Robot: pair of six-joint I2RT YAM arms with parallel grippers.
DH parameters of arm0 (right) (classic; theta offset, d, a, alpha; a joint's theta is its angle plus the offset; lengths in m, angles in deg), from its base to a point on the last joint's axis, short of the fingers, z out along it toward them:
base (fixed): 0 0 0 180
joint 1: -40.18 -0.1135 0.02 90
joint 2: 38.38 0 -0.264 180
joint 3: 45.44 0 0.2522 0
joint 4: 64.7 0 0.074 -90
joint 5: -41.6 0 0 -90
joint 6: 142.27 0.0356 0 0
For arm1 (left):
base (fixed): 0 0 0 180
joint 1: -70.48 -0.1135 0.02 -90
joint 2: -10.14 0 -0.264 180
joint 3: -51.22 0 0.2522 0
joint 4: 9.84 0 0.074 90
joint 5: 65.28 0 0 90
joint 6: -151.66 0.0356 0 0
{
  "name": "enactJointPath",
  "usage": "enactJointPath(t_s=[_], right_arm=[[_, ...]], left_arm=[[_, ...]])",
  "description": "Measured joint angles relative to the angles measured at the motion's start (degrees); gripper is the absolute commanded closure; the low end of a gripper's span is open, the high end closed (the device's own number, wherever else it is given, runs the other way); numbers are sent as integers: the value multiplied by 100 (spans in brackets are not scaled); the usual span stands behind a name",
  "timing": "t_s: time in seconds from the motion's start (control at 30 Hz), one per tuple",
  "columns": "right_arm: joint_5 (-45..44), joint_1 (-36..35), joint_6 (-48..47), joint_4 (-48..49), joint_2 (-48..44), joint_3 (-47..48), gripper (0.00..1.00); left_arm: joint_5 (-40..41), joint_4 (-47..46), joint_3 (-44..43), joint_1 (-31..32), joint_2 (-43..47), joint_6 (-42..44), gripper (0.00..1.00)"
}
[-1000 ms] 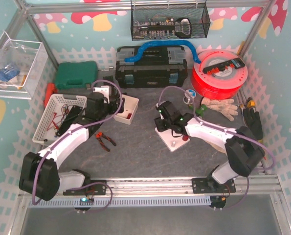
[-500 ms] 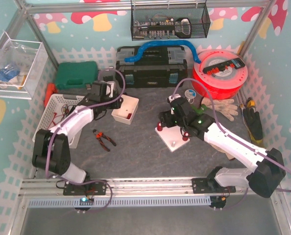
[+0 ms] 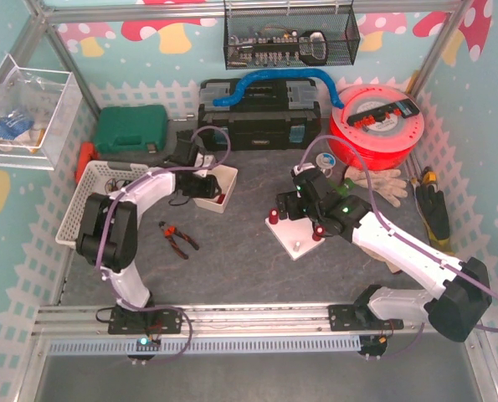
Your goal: Install the large spring
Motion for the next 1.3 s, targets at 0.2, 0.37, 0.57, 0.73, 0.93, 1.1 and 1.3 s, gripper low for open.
enactJointPath(t_s=[0.2,0.37,0.57,0.73,0.93,1.1,1.3], right_arm=[[-2,0,35,-2,0,0,4],[-20,0,37,-35,-17,2,4],[-94,0,122,-79,-52,0,4],[-179,0,210,-92,-118,-20,5],[-254,0,269,-116,-133,-39,5],[-302,0,291,-127,-133,-39,4],[-319,0,310,-127,-133,-39,5]], left_arm=[[0,229,-273,103,-310,133,59],[2,337,-525,103,-531,203,59],[98,505,-651,125,-737,321,59],[146,632,-739,146,-831,387,59],[190,717,-903,153,-1080,448,60],[376,778,-1038,190,-1132,468,62],[813,813,-1174,199,-1152,516,62]])
